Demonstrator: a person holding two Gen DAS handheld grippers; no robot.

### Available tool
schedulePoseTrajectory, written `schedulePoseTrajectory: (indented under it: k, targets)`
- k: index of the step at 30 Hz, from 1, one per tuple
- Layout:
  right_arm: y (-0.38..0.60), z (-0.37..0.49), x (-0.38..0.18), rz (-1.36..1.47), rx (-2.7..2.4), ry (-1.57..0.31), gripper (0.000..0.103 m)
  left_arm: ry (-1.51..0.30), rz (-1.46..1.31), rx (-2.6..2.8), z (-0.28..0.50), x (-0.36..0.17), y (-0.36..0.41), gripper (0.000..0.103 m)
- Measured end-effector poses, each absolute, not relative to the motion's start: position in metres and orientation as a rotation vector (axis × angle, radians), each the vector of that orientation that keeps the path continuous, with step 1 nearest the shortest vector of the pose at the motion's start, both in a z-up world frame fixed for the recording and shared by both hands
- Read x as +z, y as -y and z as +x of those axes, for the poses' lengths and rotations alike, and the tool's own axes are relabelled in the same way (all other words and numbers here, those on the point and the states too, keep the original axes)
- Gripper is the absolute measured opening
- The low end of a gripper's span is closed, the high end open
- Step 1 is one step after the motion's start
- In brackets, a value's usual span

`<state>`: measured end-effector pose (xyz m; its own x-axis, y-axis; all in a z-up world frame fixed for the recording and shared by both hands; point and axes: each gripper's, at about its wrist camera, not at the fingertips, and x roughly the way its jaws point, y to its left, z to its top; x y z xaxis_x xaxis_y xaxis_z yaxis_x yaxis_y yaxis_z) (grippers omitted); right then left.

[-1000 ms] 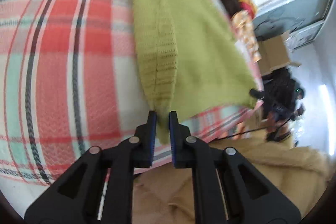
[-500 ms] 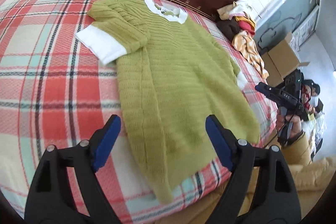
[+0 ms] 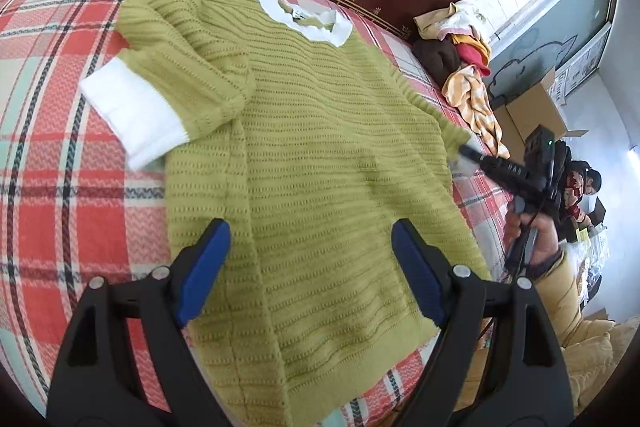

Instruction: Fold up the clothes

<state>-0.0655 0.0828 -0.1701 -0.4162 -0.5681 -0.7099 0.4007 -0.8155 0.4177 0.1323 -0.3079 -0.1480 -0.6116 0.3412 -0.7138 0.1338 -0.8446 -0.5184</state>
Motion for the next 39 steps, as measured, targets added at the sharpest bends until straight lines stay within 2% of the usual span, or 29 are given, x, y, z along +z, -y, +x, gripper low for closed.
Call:
schedulePoseTrajectory:
  k: [3, 6, 8, 9, 10, 14, 20, 25, 27, 28, 30, 31, 33, 39]
  targets:
    - [-0.105, -0.091, -0.141, 1.125, -2.394, 0.19, 0.007, 0.841, -1.307, 2.607, 0.13, -0.146, 0.316, 0.083]
    - [-0.109, -0.109, -0.141, 1.17, -2.44, 0.095, 0.011, 0.899, -1.301, 2.617, 0.128, -0.148, 0.328, 0.083]
    - [-0.104, -0.115, -0.156, 1.273, -2.413, 0.049, 0.035, 0.948, -1.302, 2.605, 0.128, -0.151, 0.336, 0.083]
    - [-0.105, -0.113, -0.162, 1.312, -2.393, 0.07, 0.04, 0.963, -1.305, 2.603, 0.128, -0.153, 0.338, 0.083]
    - [-0.106, -0.111, -0.167, 1.344, -2.373, 0.102, 0.048, 0.978, -1.309, 2.601, 0.128, -0.154, 0.341, 0.083]
    - [-0.135, -0.091, -0.181, 1.336, -2.303, 0.449, 0.061, 0.986, -1.302, 2.603, 0.129, -0.154, 0.346, 0.083]
    - [-0.158, -0.08, -0.209, 1.339, -2.18, 0.851, 0.067, 0.951, -1.285, 2.581, 0.118, -0.15, 0.339, 0.083]
    - [-0.136, -0.095, -0.21, 1.236, -2.294, 0.901, 0.073, 0.913, -1.297, 2.55, 0.111, -0.151, 0.324, 0.083]
    - [-0.125, -0.101, -0.209, 1.192, -2.367, 0.839, 0.073, 0.897, -1.305, 2.534, 0.109, -0.152, 0.318, 0.083]
    - [-0.12, -0.104, -0.209, 1.176, -2.372, 0.819, 0.07, 0.89, -1.308, 2.526, 0.108, -0.152, 0.315, 0.083]
    - [-0.115, -0.11, -0.213, 1.183, -2.3, 0.827, 0.03, 0.874, -1.316, 2.513, 0.107, -0.153, 0.311, 0.083]
    - [-0.117, -0.11, -0.213, 1.178, -2.276, 0.848, 0.004, 0.869, -1.32, 2.511, 0.108, -0.153, 0.31, 0.083]
    - [-0.12, -0.111, -0.212, 1.162, -2.235, 0.88, 0.006, 0.877, -1.326, 2.502, 0.11, -0.155, 0.311, 0.083]
    - [-0.099, -0.105, -0.157, 1.016, -2.284, 0.637, 0.006, 0.954, -1.319, 2.473, 0.112, -0.164, 0.316, 0.083]
